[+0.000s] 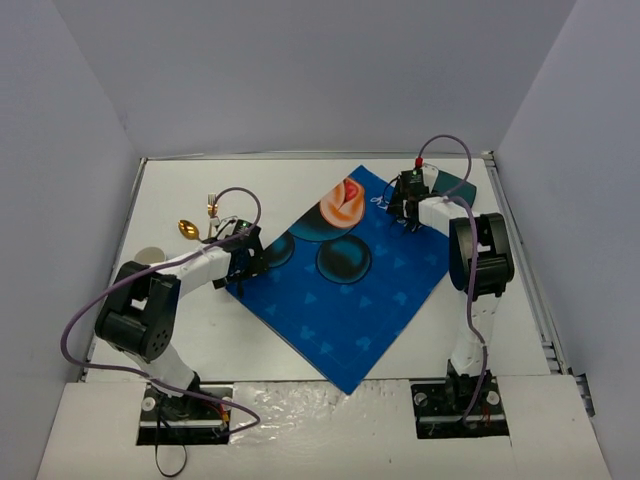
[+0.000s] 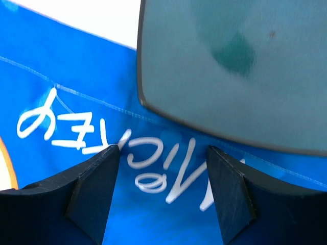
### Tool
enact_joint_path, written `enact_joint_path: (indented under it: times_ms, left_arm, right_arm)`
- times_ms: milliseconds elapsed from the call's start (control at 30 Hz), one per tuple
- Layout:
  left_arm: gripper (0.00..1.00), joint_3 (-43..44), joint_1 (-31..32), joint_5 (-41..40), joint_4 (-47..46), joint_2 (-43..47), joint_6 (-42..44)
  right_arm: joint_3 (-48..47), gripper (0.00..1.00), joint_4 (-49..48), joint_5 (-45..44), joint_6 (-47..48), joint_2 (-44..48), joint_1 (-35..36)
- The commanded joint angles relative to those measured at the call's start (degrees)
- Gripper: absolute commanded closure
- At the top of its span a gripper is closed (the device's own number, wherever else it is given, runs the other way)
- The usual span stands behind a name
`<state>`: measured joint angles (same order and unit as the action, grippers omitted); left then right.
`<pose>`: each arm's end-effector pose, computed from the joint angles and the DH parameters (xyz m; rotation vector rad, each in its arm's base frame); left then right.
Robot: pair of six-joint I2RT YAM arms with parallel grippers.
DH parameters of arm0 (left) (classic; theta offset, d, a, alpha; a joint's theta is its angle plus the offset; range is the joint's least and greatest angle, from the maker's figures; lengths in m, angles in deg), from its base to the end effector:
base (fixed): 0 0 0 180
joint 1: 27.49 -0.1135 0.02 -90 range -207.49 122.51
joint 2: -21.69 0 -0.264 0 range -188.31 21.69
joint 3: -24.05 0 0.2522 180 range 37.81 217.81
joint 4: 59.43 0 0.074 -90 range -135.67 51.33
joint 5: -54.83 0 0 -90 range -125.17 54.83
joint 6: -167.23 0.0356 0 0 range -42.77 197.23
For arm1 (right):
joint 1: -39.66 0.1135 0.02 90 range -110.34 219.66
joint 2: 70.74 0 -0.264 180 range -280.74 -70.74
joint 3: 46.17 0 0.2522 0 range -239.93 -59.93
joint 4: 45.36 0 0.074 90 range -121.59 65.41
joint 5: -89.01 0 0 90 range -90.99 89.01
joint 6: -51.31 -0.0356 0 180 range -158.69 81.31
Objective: Set the dinner table for one person
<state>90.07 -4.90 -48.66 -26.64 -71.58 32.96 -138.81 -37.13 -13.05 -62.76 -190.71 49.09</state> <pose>0.2926 -0.1128 0.1675 -0.5646 2.5152 -0.1255 0.4594 0.0688 0.1631 0.3942 2.1416 0.1024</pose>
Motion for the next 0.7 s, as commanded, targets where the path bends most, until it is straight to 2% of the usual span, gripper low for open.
enact_joint_path:
  times_ms: [0,200,667]
  left_arm:
    - [0.05,3.6,-0.2,-1.3,-0.4,-2.6,-1.0]
    - [0.05,5.7,-0.8,-1.3,-0.3,-5.0,-1.1]
    - [0.06,10.0,-1.7,-0.4,0.0,-9.6,-1.0]
  right_arm:
    - [-3.1,0.35,1.2,-1.2,-0.5,-2.5,-1.7]
    - [-5.0,0.35,1.4,0.5,0.9,-4.0,-4.0]
    - [-12.1,0.35,4.1,2.0,2.7,-9.3,-4.3]
